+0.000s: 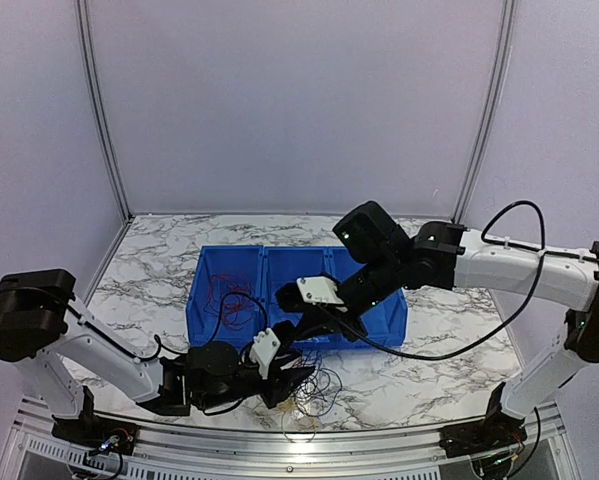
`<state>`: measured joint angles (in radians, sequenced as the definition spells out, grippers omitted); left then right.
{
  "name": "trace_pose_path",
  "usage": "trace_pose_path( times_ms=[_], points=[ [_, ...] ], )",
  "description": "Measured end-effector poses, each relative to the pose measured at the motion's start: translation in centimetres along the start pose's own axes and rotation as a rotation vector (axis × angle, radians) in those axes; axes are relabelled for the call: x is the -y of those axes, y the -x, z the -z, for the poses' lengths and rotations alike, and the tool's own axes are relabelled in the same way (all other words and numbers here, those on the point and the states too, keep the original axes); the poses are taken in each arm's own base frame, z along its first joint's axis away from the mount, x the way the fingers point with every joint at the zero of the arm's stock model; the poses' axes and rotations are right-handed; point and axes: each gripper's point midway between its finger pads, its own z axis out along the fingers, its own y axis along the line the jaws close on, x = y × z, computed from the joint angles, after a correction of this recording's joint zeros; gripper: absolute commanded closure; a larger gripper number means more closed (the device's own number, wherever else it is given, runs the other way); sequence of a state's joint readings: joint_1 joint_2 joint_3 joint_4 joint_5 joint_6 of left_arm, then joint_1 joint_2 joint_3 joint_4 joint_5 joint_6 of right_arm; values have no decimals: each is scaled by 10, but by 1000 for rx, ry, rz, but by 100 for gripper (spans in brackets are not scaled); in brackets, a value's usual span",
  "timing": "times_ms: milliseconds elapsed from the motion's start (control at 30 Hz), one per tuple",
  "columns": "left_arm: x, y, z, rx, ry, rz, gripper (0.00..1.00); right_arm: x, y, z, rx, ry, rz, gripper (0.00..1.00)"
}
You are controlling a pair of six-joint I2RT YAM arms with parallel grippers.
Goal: Untangle the cables
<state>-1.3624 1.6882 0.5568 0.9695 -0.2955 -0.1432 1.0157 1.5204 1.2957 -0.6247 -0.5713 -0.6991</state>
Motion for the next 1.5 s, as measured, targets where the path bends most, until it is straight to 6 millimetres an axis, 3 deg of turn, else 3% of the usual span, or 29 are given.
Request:
trace_pose_path(
  times_ms=[100, 167, 300, 400, 500, 700, 867, 967, 1067, 1333, 1500],
  points=[
    [6, 6, -15, 32, -21, -8, 67, 8, -1, 23, 7, -24, -37, 100],
    [9, 3, -22, 34, -38, -9, 71, 21, 9, 44, 43, -69, -44, 100],
    [16, -26, -34, -32, -78, -17, 73, 54, 53, 104, 155, -214, 11, 100],
    [19, -51, -38, -89, -100, -12, 73, 64, 93, 146, 232, -304, 88, 100],
    [20, -61, -40, -113, -110, -4, 73, 66, 124, 177, 286, -362, 148, 100],
    [22, -58, -40, -103, -125, 18, 73, 65, 174, 240, 376, -483, 247, 100],
    [23, -57, -40, -103, -133, 20, 72, 67, 189, 280, 420, -569, 266, 100],
    [22, -55, -34, -102, -137, 26, 68, 70, 183, 279, 415, -574, 241, 100],
    [21, -46, -24, -86, -142, 48, 62, 75, 168, 263, 391, -545, 196, 100],
    [23, 31, 8, 75, -167, 152, 44, 86, 115, 208, 303, -447, 56, 100],
    [9, 69, 26, 158, -101, 188, 31, 84, 104, 195, 299, -409, 31, 100]
  ],
)
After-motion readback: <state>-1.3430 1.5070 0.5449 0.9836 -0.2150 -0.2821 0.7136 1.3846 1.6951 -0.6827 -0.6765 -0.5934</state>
